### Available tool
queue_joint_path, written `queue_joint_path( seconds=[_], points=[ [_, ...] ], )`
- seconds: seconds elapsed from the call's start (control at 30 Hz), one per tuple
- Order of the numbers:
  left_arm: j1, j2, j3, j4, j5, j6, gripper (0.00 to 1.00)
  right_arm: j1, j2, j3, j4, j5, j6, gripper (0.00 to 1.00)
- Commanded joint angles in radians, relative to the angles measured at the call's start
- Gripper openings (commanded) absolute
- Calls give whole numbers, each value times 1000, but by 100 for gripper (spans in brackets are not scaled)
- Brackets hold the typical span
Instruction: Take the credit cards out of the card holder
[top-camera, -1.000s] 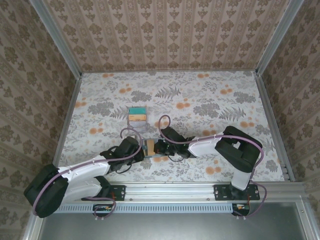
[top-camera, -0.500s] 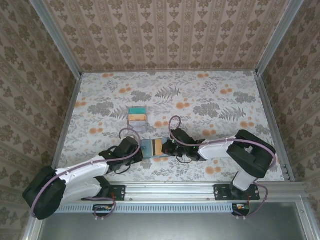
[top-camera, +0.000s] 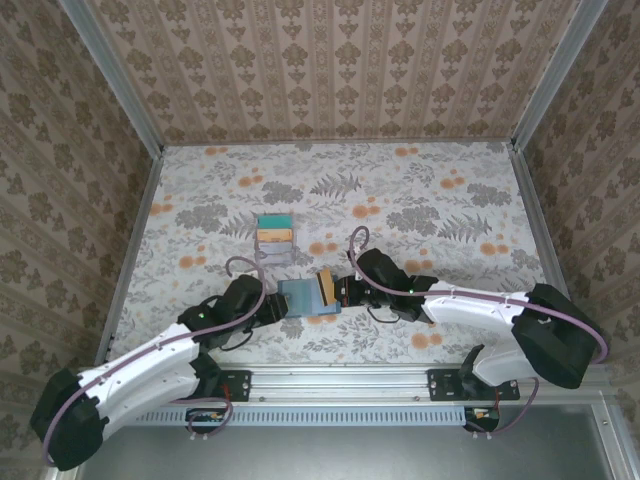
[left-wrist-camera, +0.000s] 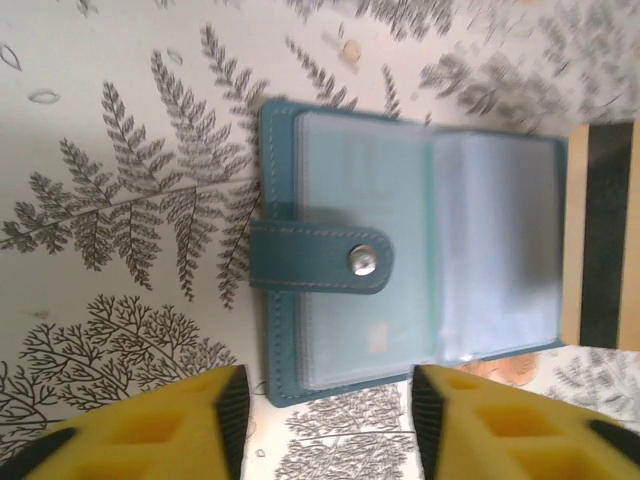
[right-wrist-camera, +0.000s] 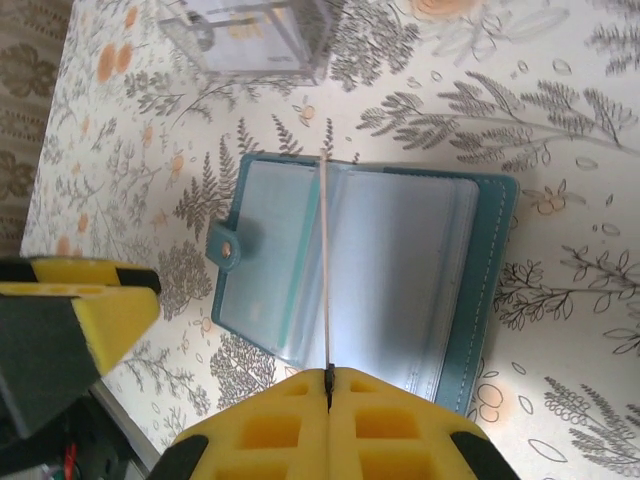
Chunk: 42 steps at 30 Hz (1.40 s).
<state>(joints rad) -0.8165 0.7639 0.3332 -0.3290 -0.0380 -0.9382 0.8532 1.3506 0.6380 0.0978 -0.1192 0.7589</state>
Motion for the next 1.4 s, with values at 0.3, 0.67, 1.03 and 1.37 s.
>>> queue_joint_path(
  seconds=[0.3,0.67,1.03,1.37],
  points=[
    [33,-185,106,-284,-119,20,100,-2,-11,224,-179,7,-659,0],
    [42,-313,212,-516,-222,4,100,-35,238,550,-290,-80,-1029,0],
    [46,-433,255,-668,-252,-40,100,-63,535,964,-524,-169,-1248,0],
    [46,-507,260,-743,-272,-74,100,-74,719,1184,-629,-136,-1377,0]
  ],
)
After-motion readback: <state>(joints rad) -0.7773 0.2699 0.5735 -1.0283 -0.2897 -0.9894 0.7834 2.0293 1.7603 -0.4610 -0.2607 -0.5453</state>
